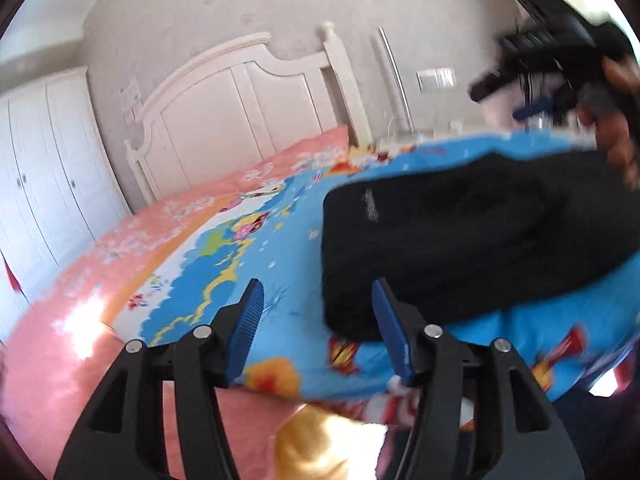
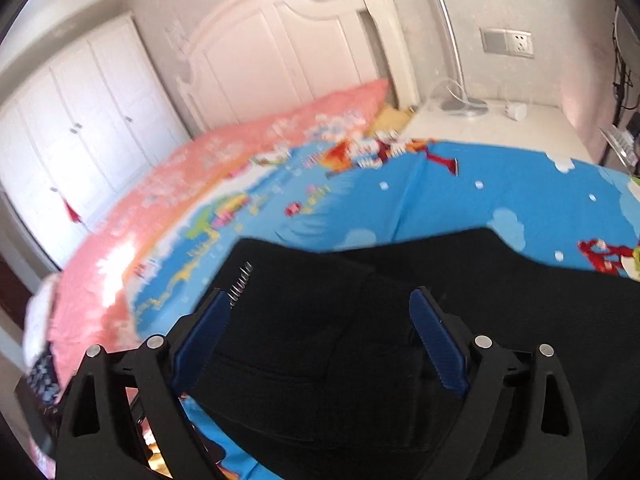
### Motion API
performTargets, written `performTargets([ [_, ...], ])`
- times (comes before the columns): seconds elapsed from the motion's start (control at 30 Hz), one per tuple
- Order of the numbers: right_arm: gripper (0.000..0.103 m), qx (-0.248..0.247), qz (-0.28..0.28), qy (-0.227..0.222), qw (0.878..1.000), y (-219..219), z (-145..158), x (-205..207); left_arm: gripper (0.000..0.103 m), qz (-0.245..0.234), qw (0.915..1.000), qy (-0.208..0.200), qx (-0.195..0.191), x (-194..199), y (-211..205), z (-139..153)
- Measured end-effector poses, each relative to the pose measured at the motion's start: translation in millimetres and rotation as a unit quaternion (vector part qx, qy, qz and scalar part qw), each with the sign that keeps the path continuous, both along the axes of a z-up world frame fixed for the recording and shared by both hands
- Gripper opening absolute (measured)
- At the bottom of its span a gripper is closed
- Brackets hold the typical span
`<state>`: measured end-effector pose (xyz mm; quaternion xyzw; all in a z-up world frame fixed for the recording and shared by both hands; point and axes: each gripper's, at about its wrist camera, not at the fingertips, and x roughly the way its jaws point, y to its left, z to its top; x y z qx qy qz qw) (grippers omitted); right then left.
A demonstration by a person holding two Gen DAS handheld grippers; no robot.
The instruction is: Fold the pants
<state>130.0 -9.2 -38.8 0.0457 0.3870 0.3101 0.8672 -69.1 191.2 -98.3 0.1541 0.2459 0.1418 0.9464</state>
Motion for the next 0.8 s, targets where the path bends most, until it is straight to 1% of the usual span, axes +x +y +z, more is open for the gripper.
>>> performTargets([
  [0.03,0.079,-0.014,0.005,0.0,1.0,11,-7,-2,0.056,0.005,0.9996,0.011,0.027,5,1,-7],
  [0.1,0.078,-0.071,0.012,-0.015,0.997,37,-24,-7,0.056,0.012,0.9974,0.034,0.063,21,-2,-20],
  [0.13,0.076,-0.108,0.008,-0.024,0.994,47,-34,-8,0.056,0.008,0.9964,0.038,0.075,25,-6,-34],
  [0.17,0.073,-0.141,0.004,-0.03,0.99,51,-44,-9,0.057,0.005,0.9944,0.045,0.096,34,-11,-39],
  [0.2,0.072,-0.166,0.0,-0.028,0.986,53,-55,-8,0.058,0.003,0.9917,0.049,0.119,42,-16,-47],
  [0.23,0.072,-0.181,-0.005,-0.021,0.983,52,-65,-5,0.058,-0.001,0.9899,0.046,0.134,44,-24,-48],
  [0.27,0.073,-0.188,-0.006,-0.018,0.982,51,-72,-5,0.058,-0.001,0.9894,0.044,0.138,46,-27,-46],
  [0.3,0.073,-0.2,-0.003,-0.034,0.979,52,-78,-7,0.058,0.002,0.9887,0.045,0.143,49,-29,-45],
  [0.37,0.074,-0.218,0.001,-0.047,0.975,54,-81,-12,0.058,0.016,0.9817,0.058,0.181,57,-32,-52],
  [0.4,0.074,-0.218,-0.001,-0.044,0.975,53,-81,-10,0.059,0.02,0.9784,0.058,0.197,57,-31,-53],
  [0.43,0.074,-0.22,-0.001,-0.041,0.975,53,-82,-8,0.06,0.014,0.9777,0.06,0.201,57,-25,-53],
  [0.47,0.075,-0.223,0.002,-0.042,0.974,53,-84,-9,0.065,0.011,0.9761,0.06,0.209,55,-21,-54],
  [0.5,0.075,-0.223,0.003,-0.041,0.974,54,-84,-8,0.067,0.004,0.9721,0.062,0.226,53,-19,-56],
  [0.53,0.075,-0.219,0.002,-0.038,0.975,52,-83,-8,0.067,-0.008,0.9655,0.064,0.253,51,-18,-62],
  [0.57,0.075,-0.219,0.001,-0.037,0.975,51,-83,-7,0.068,-0.014,0.9654,0.062,0.253,51,-14,-64],
  [0.63,0.075,-0.222,0.001,-0.039,0.974,52,-83,-9,0.068,-0.014,0.9747,0.067,0.213,54,-5,-64],
  [0.7,0.076,-0.22,0.001,-0.039,0.975,51,-84,-8,0.068,-0.018,0.9749,0.064,0.213,53,-8,-60],
  [0.73,0.076,-0.219,0.002,-0.038,0.975,50,-84,-7,0.068,-0.025,0.9765,0.061,0.205,49,-11,-54],
  [0.77,0.076,-0.218,0.002,-0.037,0.975,50,-83,-7,0.067,-0.035,0.9799,0.06,0.187,44,-13,-47],
  [0.8,0.076,-0.216,0.001,-0.037,0.976,49,-83,-7,0.064,-0.049,0.984,0.056,0.162,37,-13,-37],
])
